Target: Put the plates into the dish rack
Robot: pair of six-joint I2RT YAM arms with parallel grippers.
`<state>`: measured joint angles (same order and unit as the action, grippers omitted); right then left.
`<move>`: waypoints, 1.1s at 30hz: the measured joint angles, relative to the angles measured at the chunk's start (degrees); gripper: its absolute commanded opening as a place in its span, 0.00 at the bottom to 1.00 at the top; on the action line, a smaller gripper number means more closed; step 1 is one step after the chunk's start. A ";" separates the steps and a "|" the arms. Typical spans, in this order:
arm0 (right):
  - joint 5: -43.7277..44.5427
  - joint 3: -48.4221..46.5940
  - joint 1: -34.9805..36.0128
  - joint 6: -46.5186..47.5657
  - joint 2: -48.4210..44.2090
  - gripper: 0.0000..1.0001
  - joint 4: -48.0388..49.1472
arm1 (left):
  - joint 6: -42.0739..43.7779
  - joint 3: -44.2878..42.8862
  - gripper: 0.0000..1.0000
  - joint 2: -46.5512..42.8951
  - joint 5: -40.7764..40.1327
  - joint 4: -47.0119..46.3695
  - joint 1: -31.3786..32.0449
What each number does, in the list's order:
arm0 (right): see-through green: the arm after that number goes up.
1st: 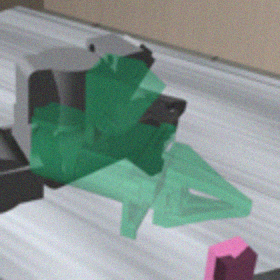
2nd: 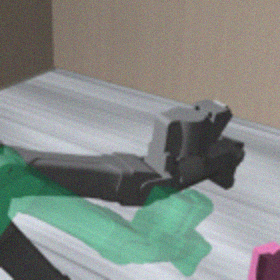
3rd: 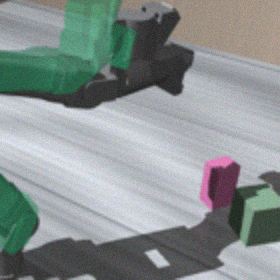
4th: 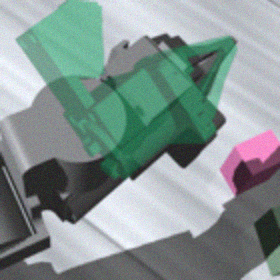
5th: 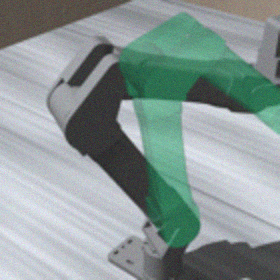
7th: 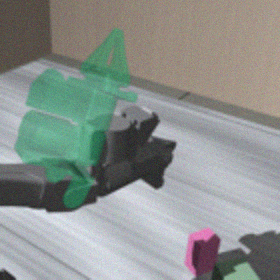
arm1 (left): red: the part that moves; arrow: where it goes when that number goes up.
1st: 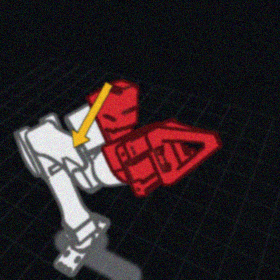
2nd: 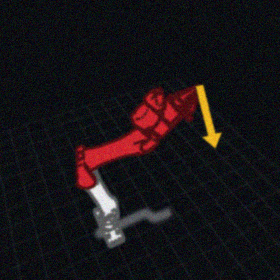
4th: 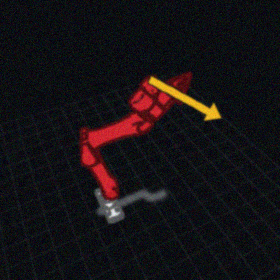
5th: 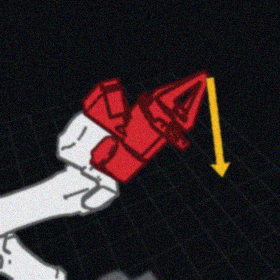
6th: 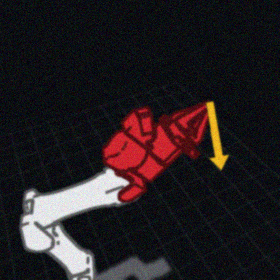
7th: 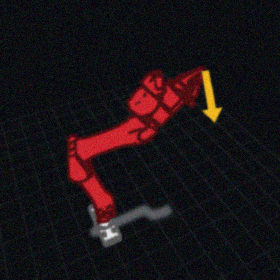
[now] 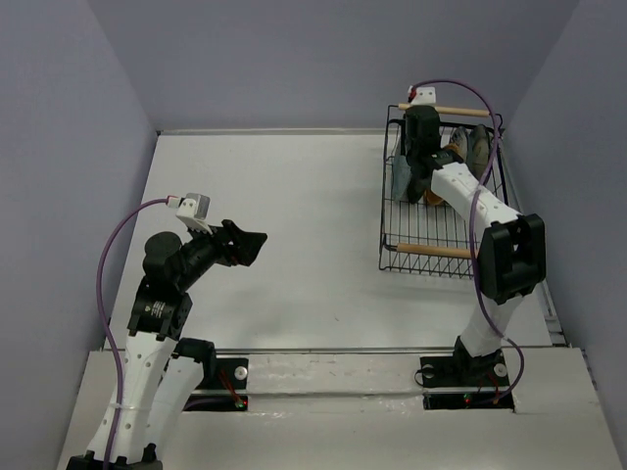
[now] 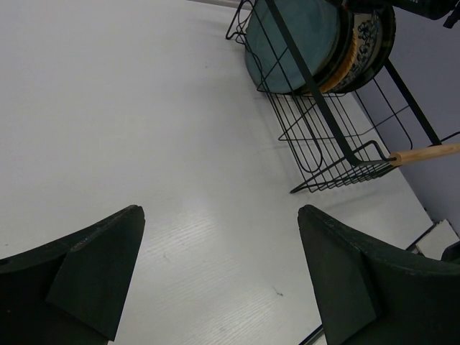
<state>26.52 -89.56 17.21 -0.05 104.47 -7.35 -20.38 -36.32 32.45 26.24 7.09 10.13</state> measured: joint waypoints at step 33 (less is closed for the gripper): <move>1.64 -8.22 -0.02 4.20 8.50 0.37 2.67 | 0.00 0.20 0.99 0.00 0.07 -0.02 0.00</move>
<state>28.16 -97.78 17.19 4.14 112.97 -4.69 -20.38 -36.12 32.45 26.30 7.07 10.13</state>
